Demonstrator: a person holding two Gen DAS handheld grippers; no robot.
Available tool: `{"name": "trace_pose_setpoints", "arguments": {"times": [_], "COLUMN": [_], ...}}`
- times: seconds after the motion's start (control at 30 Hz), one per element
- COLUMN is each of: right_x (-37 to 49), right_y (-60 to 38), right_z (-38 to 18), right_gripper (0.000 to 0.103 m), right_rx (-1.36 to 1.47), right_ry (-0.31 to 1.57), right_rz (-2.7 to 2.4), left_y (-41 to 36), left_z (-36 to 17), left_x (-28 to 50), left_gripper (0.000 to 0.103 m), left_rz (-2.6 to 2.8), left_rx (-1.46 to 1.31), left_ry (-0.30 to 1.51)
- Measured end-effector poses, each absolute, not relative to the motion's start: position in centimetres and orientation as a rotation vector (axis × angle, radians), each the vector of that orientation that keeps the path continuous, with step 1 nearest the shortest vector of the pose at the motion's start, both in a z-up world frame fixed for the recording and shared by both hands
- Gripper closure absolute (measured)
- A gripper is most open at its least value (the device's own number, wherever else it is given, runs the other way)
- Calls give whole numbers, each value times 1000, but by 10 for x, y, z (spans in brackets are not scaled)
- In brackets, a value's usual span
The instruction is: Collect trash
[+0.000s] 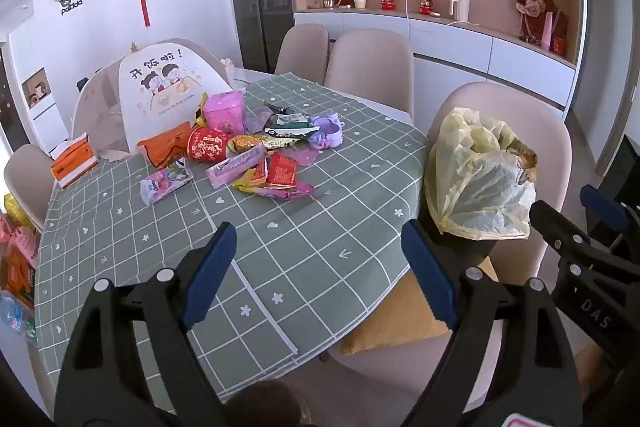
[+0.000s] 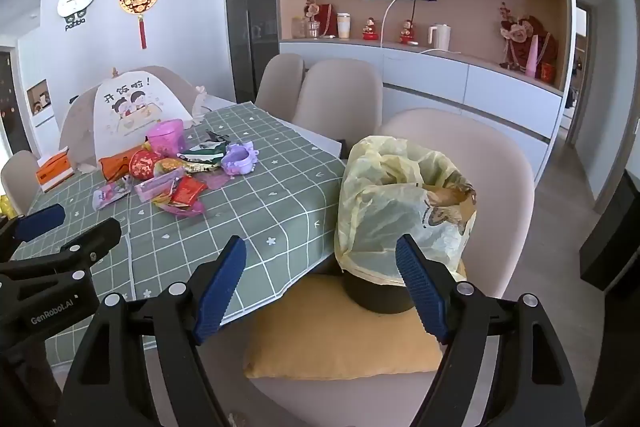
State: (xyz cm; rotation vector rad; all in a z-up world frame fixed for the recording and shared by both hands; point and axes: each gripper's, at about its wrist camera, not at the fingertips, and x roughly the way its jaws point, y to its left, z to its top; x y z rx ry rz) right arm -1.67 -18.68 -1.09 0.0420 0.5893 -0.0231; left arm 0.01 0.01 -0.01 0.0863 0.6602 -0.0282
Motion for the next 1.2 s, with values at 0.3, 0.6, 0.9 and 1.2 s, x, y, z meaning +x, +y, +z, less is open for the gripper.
{"name": "trace_pose_setpoints", "arguments": {"times": [0.3,0.6,0.9,1.2], "right_x": [-16,-19,-16,-16], "right_y": [-188,-189,-192,-195], "right_z": [-11,-9,-7,-9], "right_gripper": [29,29,29,29], "right_rx": [45,56,59,62], "right_ry": [588,589,586,587], "right_rz": [-24,-25,-24,-24], "left_y": [1,2,4,-1], "left_z": [-1,-2,4,7], "left_x": [-2,1,0,0], "left_gripper": [23,23,23,23], "left_rz": [-26,-30,-30,-31], "left_rx": [88,86,87,92], "left_ry": [657,654,655,648]}}
